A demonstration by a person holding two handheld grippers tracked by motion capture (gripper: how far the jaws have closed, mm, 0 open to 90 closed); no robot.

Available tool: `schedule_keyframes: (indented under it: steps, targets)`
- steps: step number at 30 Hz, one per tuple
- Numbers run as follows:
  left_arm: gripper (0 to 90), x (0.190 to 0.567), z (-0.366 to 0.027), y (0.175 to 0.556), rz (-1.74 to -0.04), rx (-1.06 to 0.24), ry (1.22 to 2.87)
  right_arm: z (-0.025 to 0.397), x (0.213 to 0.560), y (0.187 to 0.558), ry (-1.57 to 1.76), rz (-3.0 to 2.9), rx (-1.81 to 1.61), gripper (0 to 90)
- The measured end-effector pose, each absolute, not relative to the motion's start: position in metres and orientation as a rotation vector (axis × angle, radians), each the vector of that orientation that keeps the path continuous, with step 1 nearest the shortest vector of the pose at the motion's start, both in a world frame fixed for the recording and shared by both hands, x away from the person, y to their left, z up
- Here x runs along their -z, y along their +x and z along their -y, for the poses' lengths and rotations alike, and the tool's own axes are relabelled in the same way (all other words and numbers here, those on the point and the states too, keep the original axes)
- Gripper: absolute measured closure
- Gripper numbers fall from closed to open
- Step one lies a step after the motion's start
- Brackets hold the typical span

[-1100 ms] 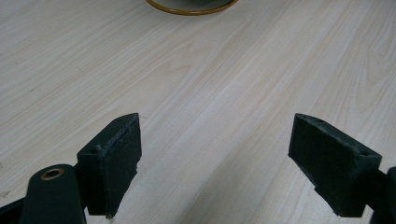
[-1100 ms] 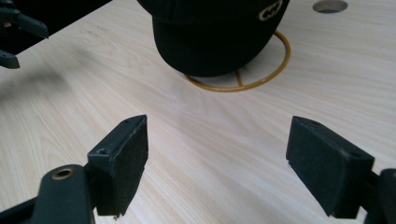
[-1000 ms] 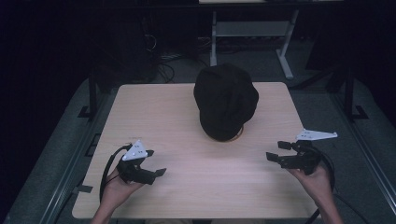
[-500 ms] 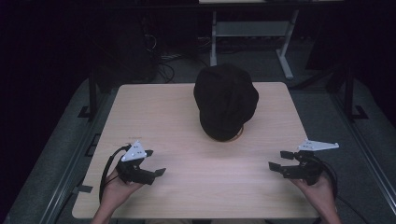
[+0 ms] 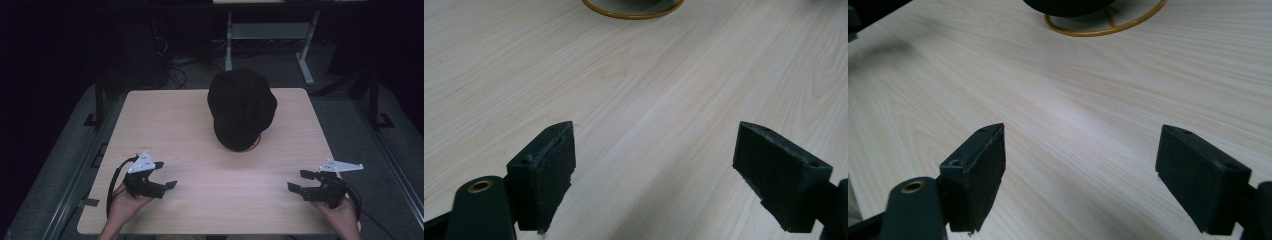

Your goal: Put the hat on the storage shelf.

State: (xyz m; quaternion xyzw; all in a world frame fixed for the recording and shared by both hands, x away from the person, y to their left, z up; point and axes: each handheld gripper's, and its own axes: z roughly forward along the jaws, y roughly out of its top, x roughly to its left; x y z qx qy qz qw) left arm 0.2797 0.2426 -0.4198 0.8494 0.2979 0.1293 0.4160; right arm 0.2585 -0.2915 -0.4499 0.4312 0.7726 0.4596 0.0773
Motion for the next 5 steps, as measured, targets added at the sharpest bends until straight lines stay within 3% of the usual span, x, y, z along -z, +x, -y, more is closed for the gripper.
schedule_keyframes:
  steps: [5]
  targets:
    - [16.5, 0.4206, -0.2411, 0.2790, -0.744, -0.320, 2.144, 0.2913, 0.4502, 0.2575, 1.287, -2.309, -1.397, 18.9]
